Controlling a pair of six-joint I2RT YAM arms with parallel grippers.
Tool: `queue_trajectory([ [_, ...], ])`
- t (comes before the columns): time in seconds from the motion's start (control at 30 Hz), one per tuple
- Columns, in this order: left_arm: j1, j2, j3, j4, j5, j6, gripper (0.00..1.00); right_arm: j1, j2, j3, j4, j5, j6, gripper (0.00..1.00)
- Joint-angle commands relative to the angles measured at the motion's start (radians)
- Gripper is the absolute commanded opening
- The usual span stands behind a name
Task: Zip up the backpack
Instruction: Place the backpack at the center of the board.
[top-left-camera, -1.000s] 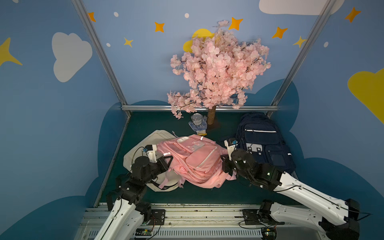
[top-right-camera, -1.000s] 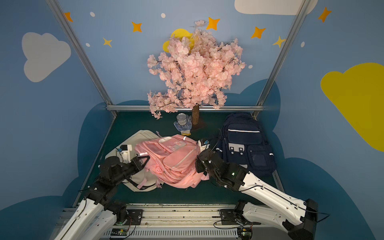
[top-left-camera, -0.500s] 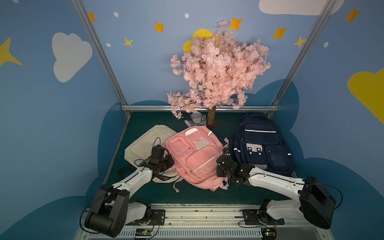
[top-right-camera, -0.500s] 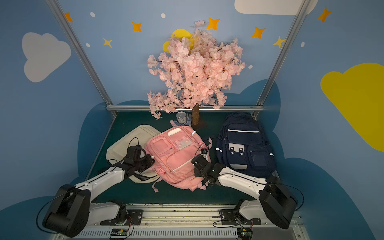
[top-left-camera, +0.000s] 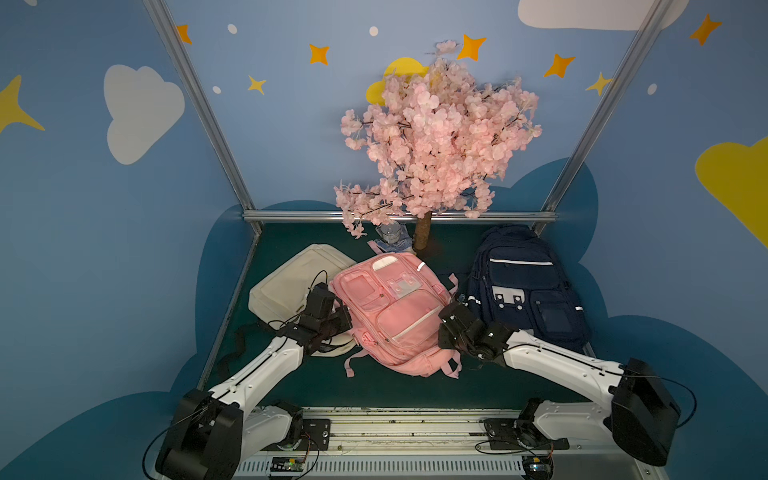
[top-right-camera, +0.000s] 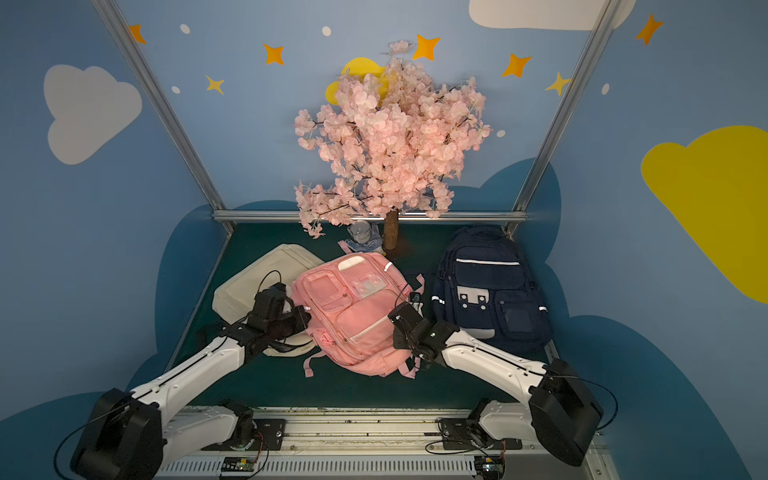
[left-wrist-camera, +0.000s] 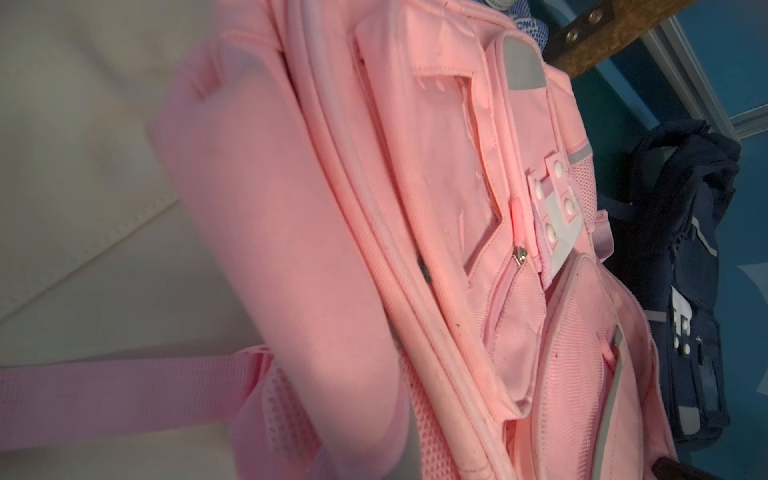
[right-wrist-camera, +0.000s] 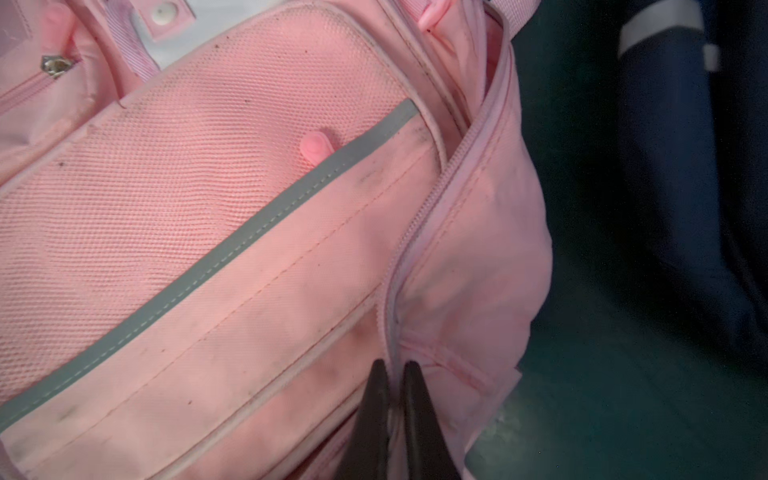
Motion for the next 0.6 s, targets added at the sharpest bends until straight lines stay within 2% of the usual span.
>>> queue_trajectory([
  [0.0,-0.039,-0.016,-0.030,-0.029,0.089,-0.039,0.13,0.007,-0.093,-0.041,-0.015,0.014,0.037,0.03],
  [0.03,-0.047,-0.017,-0.032,-0.041,0.100,-0.043,0.18,0.006,-0.115,-0.075,-0.015,0.037,0.038,0.10],
  [0.1,-0.064,-0.038,-0.030,-0.103,0.082,-0.051,0.37,-0.010,-0.165,-0.096,-0.046,0.070,0.041,0.34],
  [0.13,-0.064,-0.057,-0.022,-0.150,0.061,-0.051,0.45,-0.019,-0.184,-0.095,-0.066,0.079,0.038,0.42],
  [0.23,-0.064,-0.155,0.039,-0.350,-0.073,-0.035,0.63,-0.040,-0.238,-0.070,-0.154,0.111,0.036,0.56],
  [0.3,-0.064,-0.230,0.098,-0.456,-0.152,-0.011,0.68,-0.043,-0.273,-0.052,-0.173,0.109,0.019,0.61],
  [0.4,-0.075,-0.268,0.170,-0.471,-0.116,0.022,0.69,-0.032,-0.310,-0.052,-0.123,0.033,0.015,0.62],
  [0.5,-0.133,-0.171,0.248,-0.413,0.004,0.070,0.68,0.019,-0.298,-0.032,-0.055,-0.016,0.062,0.62],
  [0.57,-0.199,-0.058,0.301,-0.387,0.042,0.083,0.68,0.077,-0.251,-0.011,-0.008,-0.031,0.108,0.61],
])
